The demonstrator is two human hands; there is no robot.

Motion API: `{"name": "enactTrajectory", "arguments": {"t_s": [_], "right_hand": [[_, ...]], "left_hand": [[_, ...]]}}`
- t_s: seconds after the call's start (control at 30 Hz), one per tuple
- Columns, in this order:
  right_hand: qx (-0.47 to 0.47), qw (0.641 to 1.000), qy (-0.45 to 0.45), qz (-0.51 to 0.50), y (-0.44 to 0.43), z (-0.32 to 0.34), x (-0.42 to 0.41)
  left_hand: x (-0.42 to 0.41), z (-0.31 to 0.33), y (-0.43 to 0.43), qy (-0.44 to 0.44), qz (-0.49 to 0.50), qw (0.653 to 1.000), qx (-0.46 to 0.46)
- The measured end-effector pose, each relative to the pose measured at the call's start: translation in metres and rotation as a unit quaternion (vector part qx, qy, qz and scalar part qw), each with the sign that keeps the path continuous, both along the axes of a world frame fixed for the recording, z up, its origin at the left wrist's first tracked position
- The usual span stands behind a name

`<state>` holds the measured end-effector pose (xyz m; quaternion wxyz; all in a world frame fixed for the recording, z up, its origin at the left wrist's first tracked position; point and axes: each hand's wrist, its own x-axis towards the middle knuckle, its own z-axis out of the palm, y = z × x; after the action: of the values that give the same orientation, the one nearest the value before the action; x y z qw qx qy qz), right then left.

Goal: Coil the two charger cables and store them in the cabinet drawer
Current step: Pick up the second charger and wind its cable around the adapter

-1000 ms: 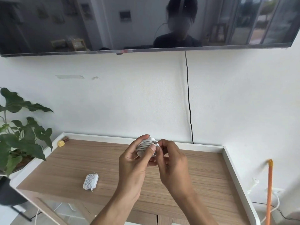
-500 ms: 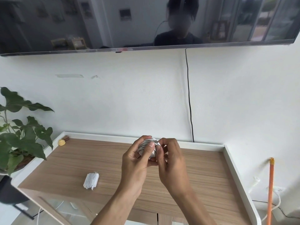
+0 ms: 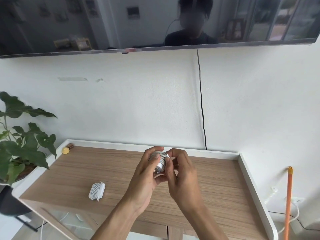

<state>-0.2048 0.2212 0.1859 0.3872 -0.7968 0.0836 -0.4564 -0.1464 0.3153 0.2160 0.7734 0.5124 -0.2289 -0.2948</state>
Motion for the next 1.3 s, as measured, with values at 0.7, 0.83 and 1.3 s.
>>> {"name": "enactTrajectory", "arguments": {"t_s": [0.7, 0.83, 1.3], "right_hand": [[0.155, 0.987, -0.017, 0.047, -0.004, -0.002, -0.003], [0.096, 0.995, 0.0, 0.038, -0.007, -0.002, -0.005], [-0.007, 0.999, 0.028, 0.03, -0.002, -0.002, -0.006]], "left_hand": [[0.002, -0.01, -0.009, 0.002, 0.062, 0.998, -0.024], [0.001, -0.011, -0.007, -0.011, 0.065, 0.998, -0.015], [-0.008, -0.005, -0.012, -0.027, 0.126, 0.992, 0.006]]}}
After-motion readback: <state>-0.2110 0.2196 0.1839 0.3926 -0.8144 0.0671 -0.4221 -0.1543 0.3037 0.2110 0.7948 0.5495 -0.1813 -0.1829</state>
